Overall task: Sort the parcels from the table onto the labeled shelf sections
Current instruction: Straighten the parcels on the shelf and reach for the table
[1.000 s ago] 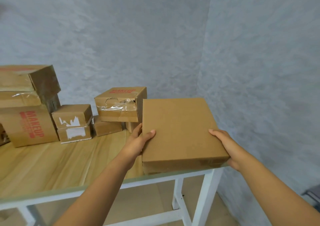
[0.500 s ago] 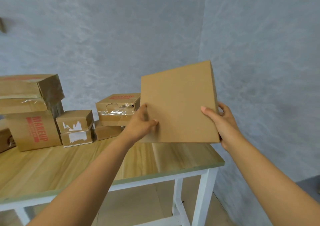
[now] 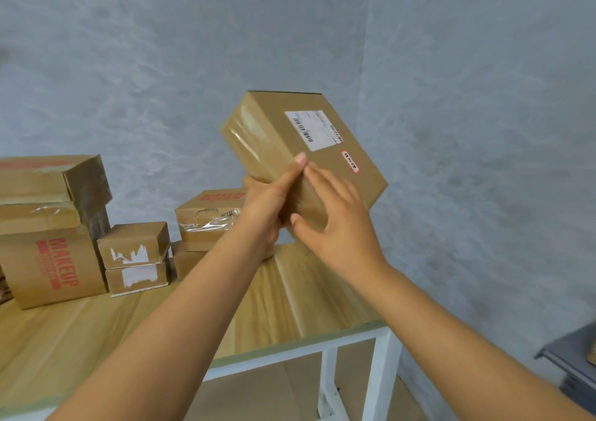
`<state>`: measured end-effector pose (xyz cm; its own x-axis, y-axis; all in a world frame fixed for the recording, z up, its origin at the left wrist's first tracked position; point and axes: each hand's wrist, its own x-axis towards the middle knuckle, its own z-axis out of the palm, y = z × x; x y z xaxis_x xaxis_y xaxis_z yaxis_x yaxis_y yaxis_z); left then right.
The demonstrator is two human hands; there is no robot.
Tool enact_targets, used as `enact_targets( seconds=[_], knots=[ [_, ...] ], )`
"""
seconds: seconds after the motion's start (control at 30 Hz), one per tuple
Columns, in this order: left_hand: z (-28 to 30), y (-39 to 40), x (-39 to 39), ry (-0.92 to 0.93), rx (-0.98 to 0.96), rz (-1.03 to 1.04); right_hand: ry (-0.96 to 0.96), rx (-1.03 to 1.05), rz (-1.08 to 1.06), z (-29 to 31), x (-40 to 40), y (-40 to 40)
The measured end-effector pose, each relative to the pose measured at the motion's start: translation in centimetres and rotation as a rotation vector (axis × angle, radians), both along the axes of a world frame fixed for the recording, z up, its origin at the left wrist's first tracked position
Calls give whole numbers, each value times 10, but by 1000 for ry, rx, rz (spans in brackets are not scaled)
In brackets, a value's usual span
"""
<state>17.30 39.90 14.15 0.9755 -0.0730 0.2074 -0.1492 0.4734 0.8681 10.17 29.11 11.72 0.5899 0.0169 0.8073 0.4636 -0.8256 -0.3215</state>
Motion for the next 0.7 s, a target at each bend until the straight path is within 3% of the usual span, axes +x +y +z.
enact_targets(
  seconds=[0.17,0.27,0.43,0.57,0.7],
  knots=[
    [-10,27,8,18,132,87,97,71,217,4,7,-3],
    [-13,56,13,8,207,42,197,86,55,-2,18,-26],
    [-25,99,15,14,261,-19,417,356,-173,-9,28,-62],
    [-34,115,12,68,177,-39,605,792,11,-11,24,-68],
    [-32,129,6,42,160,-96,752,933,290,-6,22,-69]
  ],
)
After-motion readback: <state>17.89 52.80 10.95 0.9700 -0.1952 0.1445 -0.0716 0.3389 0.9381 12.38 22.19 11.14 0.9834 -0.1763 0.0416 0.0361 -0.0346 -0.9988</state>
